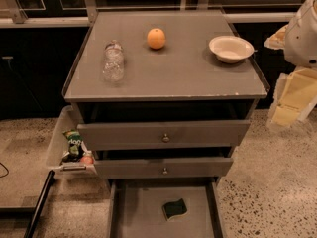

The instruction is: Pick sponge from bottom drawer and place on counter

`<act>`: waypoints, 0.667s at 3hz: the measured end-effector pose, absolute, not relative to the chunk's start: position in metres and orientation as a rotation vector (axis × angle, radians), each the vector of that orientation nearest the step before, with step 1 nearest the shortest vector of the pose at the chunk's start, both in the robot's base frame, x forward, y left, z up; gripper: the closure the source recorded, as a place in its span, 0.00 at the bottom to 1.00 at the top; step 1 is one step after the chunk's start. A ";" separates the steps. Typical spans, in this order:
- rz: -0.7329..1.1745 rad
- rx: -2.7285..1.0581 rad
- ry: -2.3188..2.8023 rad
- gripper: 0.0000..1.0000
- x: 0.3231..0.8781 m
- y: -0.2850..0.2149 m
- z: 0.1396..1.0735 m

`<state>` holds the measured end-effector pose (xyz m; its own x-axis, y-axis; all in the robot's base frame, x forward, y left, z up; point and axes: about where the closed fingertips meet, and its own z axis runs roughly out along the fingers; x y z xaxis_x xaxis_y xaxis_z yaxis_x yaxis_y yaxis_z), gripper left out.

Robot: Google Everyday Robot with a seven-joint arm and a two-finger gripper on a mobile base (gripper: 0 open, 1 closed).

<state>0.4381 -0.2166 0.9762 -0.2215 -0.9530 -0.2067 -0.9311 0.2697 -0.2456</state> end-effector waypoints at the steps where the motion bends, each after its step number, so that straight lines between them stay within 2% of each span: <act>1: -0.099 -1.725 2.232 0.00 0.438 -0.217 0.976; 2: -0.104 -1.754 2.214 0.00 0.438 -0.210 0.942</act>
Offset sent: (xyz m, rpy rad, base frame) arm -0.0010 -0.0006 -0.0157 -0.0345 -0.0273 -0.0148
